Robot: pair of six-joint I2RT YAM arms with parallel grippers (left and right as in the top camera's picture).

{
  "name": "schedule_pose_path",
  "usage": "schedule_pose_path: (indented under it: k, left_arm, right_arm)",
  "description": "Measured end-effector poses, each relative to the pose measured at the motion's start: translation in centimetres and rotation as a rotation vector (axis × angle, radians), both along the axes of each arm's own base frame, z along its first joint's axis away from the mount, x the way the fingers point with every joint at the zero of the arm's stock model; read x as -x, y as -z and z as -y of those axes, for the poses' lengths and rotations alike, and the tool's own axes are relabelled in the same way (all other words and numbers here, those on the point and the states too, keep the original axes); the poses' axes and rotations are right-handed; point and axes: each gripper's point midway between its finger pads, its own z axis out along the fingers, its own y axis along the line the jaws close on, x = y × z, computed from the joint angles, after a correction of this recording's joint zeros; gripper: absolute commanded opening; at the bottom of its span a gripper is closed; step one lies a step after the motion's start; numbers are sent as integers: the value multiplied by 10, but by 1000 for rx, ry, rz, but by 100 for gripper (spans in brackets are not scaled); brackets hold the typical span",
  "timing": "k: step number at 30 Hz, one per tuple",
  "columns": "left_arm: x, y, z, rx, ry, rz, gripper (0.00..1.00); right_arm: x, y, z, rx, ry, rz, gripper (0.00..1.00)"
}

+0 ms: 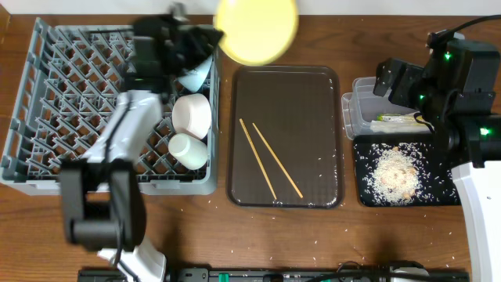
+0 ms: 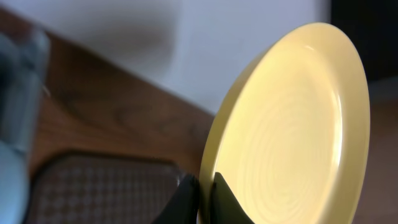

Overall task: Sort waste into correct bins and load items into the dishwasher
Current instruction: 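Lift yellow plate with left gripper and carry it into the rack, then lower yellow plate upright into rack slot and release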

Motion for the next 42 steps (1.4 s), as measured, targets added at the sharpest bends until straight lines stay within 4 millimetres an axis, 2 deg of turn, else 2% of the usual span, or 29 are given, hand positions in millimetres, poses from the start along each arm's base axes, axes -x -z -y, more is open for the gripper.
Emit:
schedule_pose_path:
  k: [2, 4, 6, 9, 15, 21, 26, 32, 42]
  left_arm:
    - [4, -19, -25, -2, -47, 19, 8]
    - [7, -25, -49, -8, -92, 9, 7]
    - [8, -25, -64, -16, -117, 2, 7]
    - [11, -14, -96, -48, -159, -30, 7]
    - [17, 7, -128, -140, -214, -71, 8]
    - [16, 28, -165, -331, -330, -88, 7]
    - [16, 33, -190, -487, -416, -83, 8]
    - [27, 46, -226, -686, -537, -156, 8]
    - [39, 50, -266, -927, -651, -210, 8]
  right_arm:
    - [0, 0, 0, 0, 0, 0, 99]
    - [0, 0, 0, 0, 0, 0, 99]
    - [0, 0, 0, 0, 0, 0, 99]
    - [0, 0, 0, 0, 0, 0, 99]
    - [0, 0, 0, 0, 0, 0, 99]
    - [0, 0, 0, 0, 0, 0, 99]
    - [0, 0, 0, 0, 0, 0, 99]
    - [0, 0, 0, 0, 0, 0, 99]
    - [0, 0, 0, 0, 0, 0, 99]
